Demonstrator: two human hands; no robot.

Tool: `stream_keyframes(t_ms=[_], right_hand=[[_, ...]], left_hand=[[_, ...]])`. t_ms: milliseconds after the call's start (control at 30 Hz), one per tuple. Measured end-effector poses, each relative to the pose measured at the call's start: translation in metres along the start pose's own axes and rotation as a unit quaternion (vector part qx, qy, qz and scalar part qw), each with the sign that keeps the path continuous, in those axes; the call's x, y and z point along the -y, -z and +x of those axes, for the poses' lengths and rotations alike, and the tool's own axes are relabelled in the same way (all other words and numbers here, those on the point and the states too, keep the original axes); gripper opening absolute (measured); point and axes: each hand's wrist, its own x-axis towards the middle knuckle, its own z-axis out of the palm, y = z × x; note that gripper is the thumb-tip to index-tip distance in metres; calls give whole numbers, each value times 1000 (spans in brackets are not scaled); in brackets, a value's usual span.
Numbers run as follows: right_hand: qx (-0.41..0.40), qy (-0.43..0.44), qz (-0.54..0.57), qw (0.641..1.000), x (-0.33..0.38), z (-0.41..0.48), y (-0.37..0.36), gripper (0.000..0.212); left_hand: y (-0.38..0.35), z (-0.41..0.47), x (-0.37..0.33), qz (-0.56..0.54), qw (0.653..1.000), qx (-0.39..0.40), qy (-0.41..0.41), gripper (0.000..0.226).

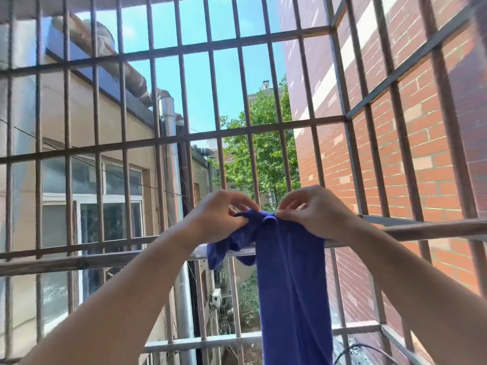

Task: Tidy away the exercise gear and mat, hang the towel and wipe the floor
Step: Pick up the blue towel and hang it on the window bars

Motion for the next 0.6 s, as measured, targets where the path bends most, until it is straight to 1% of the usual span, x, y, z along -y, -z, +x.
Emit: stream_keyframes(t_ms=[67,133,200,233,300,367,400,433,500,567,600], right_hand=[[-20,-5,14,1000,1,3,4,7],[-49,-11,31,998,2,10,7,11],[-70,-25,39,996,1,17,6,8],[-63,-35,31,997,0,21,4,7],[-5,-57,12,998,-4,24,-2,9],[60,-77,26,995,-10,21,-8,12],[74,-82,40,993,-13,19,-9,13],[79,-84,52,992,-14,18,-10,14],[91,-82,57,991,-15,19,-9,14],[109,-78,51,990,-16,18,-8,15],[114,-74,51,989,-17,16,-7,16]], left_hand=[[0,11,1,-7,999,-35,7,28],[-1,18,5,-17,997,-74,24,22],[-4,22,13,1,994,-103,39,16],[-5,22,17,14,993,-112,44,16],[-9,19,25,-2,992,-116,58,15],[-13,13,27,-89,991,-82,56,11],[-14,10,24,-129,989,-46,51,10],[-17,8,21,-141,989,-5,45,13],[-23,3,13,-117,991,60,35,21],[-30,-2,9,-94,992,75,32,22],[-34,-5,10,-83,994,65,30,21]])
